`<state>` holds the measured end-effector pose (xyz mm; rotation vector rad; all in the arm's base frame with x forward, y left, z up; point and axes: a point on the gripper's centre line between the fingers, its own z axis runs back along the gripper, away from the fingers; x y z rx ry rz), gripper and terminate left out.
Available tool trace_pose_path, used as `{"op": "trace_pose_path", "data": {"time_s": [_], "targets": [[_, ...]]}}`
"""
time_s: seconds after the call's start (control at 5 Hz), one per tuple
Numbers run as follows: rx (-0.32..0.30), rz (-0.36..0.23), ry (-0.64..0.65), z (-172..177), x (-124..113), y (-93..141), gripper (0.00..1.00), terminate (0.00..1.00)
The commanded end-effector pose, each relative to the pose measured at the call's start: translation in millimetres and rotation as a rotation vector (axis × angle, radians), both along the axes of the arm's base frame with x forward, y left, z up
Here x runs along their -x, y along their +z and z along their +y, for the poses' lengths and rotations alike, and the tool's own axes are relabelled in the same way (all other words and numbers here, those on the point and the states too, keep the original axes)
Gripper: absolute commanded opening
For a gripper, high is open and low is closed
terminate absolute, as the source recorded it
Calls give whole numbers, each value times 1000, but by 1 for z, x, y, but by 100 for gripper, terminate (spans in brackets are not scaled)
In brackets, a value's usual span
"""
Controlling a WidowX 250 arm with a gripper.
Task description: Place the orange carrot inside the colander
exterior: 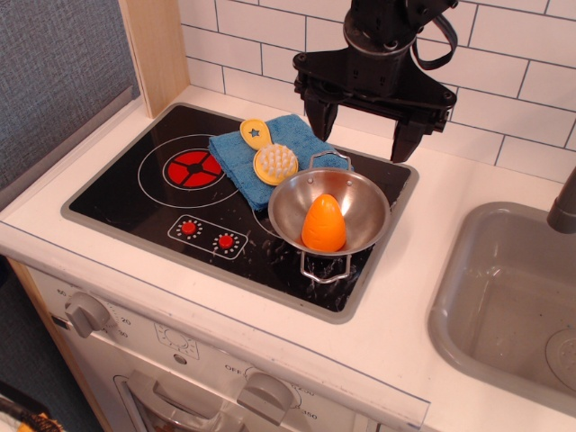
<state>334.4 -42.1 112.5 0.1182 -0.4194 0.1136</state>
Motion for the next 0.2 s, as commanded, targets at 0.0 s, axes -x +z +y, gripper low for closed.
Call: {"op": "trace_pose_path", "data": {"time_s": [0.0], "targets": [[7, -48, -4, 0, 4, 18, 100, 100]]}}
